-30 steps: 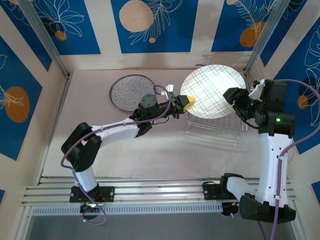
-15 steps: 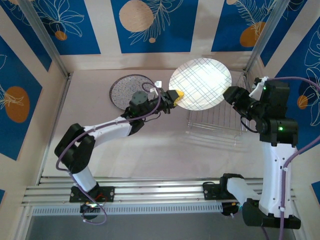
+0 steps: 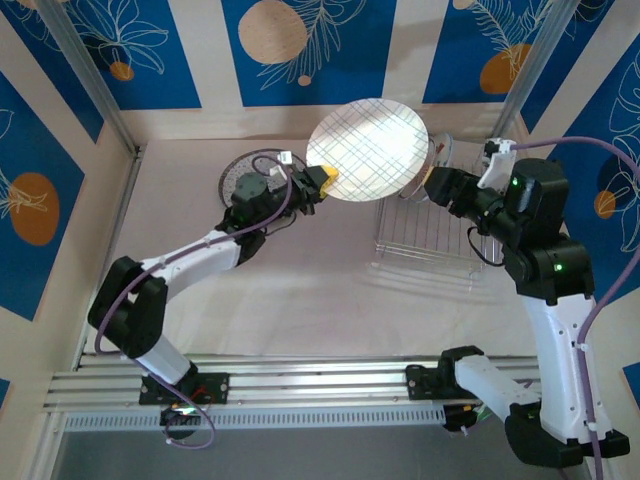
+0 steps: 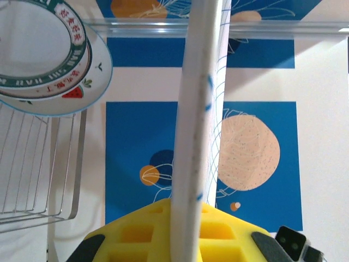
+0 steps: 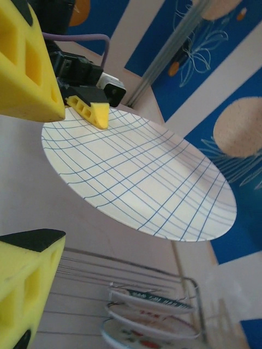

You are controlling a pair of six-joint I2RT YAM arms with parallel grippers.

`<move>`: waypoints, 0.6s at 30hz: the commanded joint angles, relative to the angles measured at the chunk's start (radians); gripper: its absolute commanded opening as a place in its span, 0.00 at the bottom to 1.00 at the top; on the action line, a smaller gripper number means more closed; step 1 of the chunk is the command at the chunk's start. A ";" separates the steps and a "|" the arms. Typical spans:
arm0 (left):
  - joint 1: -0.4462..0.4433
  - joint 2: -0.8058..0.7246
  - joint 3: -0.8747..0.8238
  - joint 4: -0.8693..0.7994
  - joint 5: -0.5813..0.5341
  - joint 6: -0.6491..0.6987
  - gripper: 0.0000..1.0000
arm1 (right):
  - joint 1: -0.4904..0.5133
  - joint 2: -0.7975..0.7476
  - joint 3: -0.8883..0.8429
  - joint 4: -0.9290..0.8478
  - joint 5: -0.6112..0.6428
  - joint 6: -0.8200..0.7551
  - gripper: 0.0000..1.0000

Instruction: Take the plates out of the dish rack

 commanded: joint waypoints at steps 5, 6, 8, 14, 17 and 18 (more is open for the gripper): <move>0.071 -0.098 -0.025 0.016 0.043 0.033 0.00 | 0.101 -0.036 -0.037 0.181 -0.032 -0.201 0.56; 0.079 -0.106 -0.033 0.012 0.044 0.036 0.00 | 0.111 -0.040 -0.046 0.198 -0.039 -0.220 0.57; 0.099 -0.127 -0.054 -0.001 0.045 0.041 0.00 | 0.130 -0.049 -0.066 0.233 -0.062 -0.247 0.59; 0.163 -0.194 -0.127 -0.044 0.050 0.063 0.00 | 0.184 -0.067 -0.110 0.282 -0.093 -0.344 0.66; 0.194 -0.232 -0.157 -0.077 0.047 0.083 0.00 | 0.221 -0.071 -0.120 0.301 -0.064 -0.383 0.73; 0.202 -0.244 -0.167 -0.092 0.046 0.091 0.00 | 0.230 -0.072 -0.125 0.312 -0.063 -0.392 0.75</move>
